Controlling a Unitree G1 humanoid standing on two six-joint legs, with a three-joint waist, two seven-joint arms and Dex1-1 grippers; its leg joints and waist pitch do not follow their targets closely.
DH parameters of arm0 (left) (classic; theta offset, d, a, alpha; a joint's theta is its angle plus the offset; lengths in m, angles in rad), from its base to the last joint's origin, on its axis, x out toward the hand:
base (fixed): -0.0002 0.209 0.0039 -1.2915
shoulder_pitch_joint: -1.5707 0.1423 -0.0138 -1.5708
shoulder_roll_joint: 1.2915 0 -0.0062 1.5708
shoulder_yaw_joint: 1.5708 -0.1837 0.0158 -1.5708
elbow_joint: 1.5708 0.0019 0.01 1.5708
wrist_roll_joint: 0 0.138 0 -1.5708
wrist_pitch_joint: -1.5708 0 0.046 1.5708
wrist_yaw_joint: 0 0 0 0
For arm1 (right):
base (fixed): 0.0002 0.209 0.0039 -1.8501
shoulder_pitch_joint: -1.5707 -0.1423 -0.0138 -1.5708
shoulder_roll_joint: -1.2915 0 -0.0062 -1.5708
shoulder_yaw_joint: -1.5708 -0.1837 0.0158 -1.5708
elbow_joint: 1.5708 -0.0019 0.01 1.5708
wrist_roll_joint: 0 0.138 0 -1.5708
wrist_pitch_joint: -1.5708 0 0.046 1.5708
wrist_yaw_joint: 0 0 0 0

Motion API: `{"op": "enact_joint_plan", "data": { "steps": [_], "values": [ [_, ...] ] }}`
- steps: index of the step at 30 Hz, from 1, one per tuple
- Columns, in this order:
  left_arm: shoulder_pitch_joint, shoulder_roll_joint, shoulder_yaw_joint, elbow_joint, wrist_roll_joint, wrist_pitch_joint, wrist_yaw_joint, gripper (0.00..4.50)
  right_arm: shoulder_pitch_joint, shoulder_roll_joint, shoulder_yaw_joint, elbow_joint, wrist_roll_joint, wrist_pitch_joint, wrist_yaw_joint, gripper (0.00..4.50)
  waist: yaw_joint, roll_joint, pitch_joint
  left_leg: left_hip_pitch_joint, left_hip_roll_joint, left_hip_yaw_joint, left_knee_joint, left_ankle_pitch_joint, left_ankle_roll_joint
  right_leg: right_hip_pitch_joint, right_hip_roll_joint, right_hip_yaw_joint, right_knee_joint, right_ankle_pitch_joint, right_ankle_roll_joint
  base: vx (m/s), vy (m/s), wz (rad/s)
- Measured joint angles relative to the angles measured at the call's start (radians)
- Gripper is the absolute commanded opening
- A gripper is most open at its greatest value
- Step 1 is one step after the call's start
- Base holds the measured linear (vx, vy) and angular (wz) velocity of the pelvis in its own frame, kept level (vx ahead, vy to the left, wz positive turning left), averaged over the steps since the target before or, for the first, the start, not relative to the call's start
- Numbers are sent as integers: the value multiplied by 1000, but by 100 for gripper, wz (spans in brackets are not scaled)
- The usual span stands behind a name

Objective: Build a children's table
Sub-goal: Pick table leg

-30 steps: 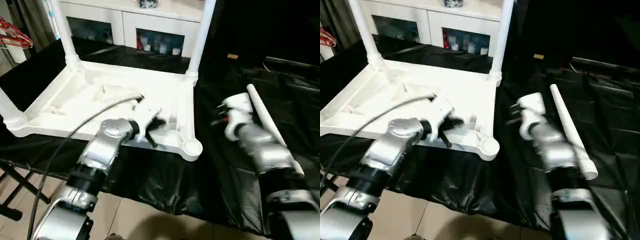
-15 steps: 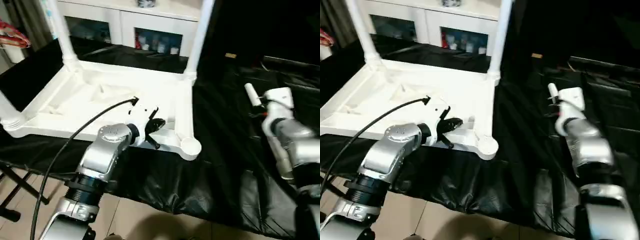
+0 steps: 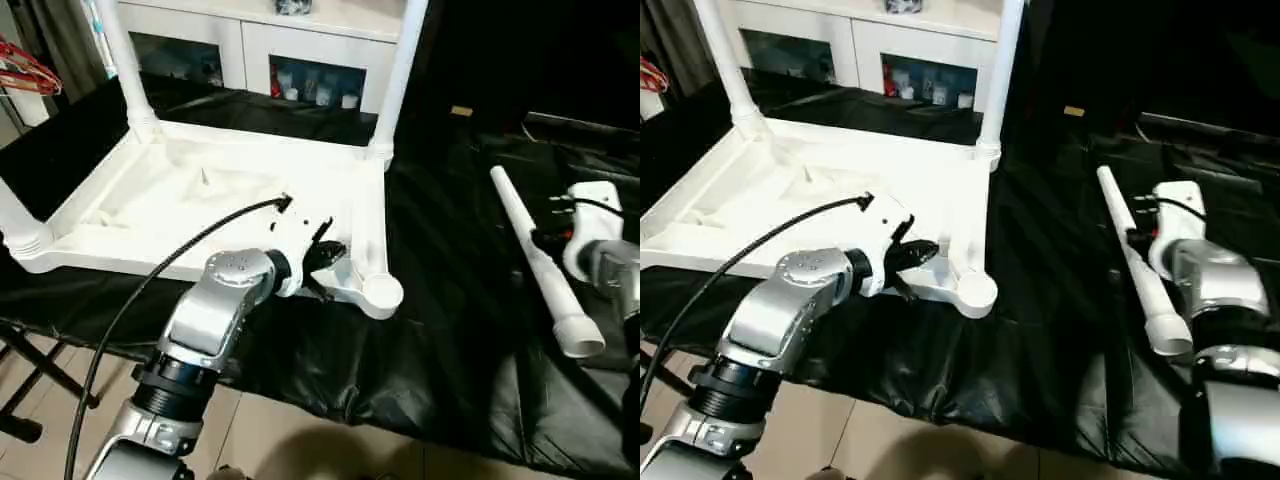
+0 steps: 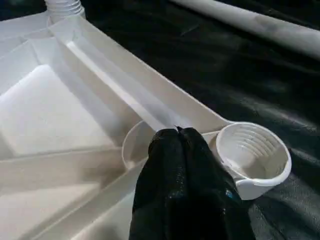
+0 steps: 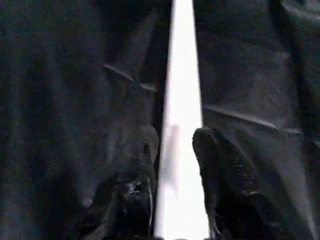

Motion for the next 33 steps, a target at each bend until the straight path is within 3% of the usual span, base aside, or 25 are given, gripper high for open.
{"op": "enact_joint_plan", "data": {
  "steps": [2, 3, 6, 8, 12, 15, 22, 30, 31, 33],
  "values": [
    [1, 1, 0, -4, -5, 10, 1, 0, -8, -2, 0, 16, -1, 0, 1, 183, -2, 0, 0, -1, 0, 0, 1, 0, 0, -3, 0, 1, 1, 1, 1, 0, 0, 0],
    [1, 1, 0, -7, -9, 15, 2, 41, -14, -2, 0, 26, -1, -1, 2, 193, -2, 0, 0, -1, 0, 0, 1, 0, 0, -3, 0, 2, 2, 1, 1, 0, 0, 0],
    [1, -1, 4, -29, -24, 39, 5, 41, -29, -20, 0, 68, -3, -7, 18, 211, 0, 0, 0, -1, 0, 0, 2, 0, 0, -4, 0, 2, 2, 1, 1, 0, 0, 0],
    [1, 0, 12, -32, -27, 46, 8, 76, -38, -29, 1, 86, -4, -10, 24, 239, 0, 0, 0, -1, 0, 0, 2, 0, 0, -3, 0, 2, 2, 1, 1, 0, 0, 0],
    [1, 5, 15, -32, -35, 56, 8, 92, -59, -45, 10, 129, -16, -8, 59, 277, -1, 0, 0, -5, 0, 0, 3, 0, 0, -3, 0, 2, 2, 1, 1, 0, 0, 0],
    [0, 25, -1, -32, -36, 44, -16, 129, -68, -48, 19, 169, -23, 1, 84, 299, 0, 0, 0, -5, 0, 0, 3, 0, 0, -4, 0, 2, 2, 1, 1, 0, 0, 0],
    [27, 112, -79, -116, -63, -17, -168, 131, -89, -53, 19, 251, -24, 5, 117, 364, 0, 0, 0, -7, 0, 0, 4, 0, 1, -5, 0, 2, 2, 1, 0, 0, 0, 0],
    [38, 163, -91, -163, -114, -58, -265, 131, -101, -53, 21, 329, -32, 23, 155, 435, 0, 0, 0, -6, 0, 0, 5, 0, 1, -5, 0, 3, 5, 2, 0, 0, 0, 0],
    [38, 166, -91, -163, -116, -65, -268, 157, -101, -53, 24, 337, -33, 24, 156, 447, 0, -1, 0, -6, 0, 0, 6, 0, 1, -4, 0, 3, 6, 2, 0, 0, 0, 0],
    [38, 171, -89, -163, -119, -73, -276, 167, -101, -53, 29, 351, -40, 26, 156, 450, 0, -1, 0, -6, 0, 0, 6, 0, 1, -5, 0, 3, 6, 2, 0, 0, 0, 0]
  ]
}}
